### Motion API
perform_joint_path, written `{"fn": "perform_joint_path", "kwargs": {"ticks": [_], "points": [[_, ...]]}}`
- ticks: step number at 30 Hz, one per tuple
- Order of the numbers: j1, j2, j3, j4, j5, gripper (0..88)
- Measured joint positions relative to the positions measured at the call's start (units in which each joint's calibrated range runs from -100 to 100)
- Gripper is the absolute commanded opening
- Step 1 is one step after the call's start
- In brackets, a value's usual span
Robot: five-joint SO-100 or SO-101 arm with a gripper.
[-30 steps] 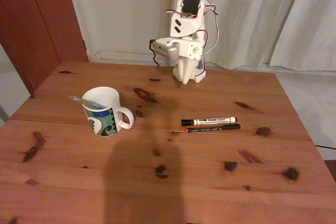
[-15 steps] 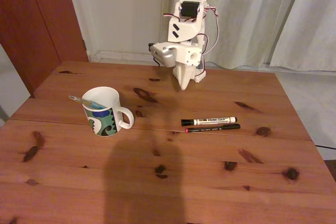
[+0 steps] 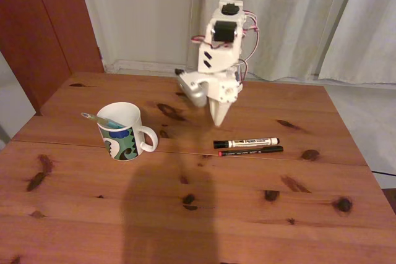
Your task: Clean up the desk and place the pens and markers into the cup
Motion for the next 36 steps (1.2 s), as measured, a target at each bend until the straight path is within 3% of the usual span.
{"fn": "perform_joint_path", "kwargs": {"ticks": [10,32,36], "points": [[-9.75,1.19,1.1,0.0,-6.01,0.8],[-12.39,11.1,2.29,-0.17,-6.2,1.4],[-12.32,12.63,2.46,-1.99,-6.35,7.6]]}}
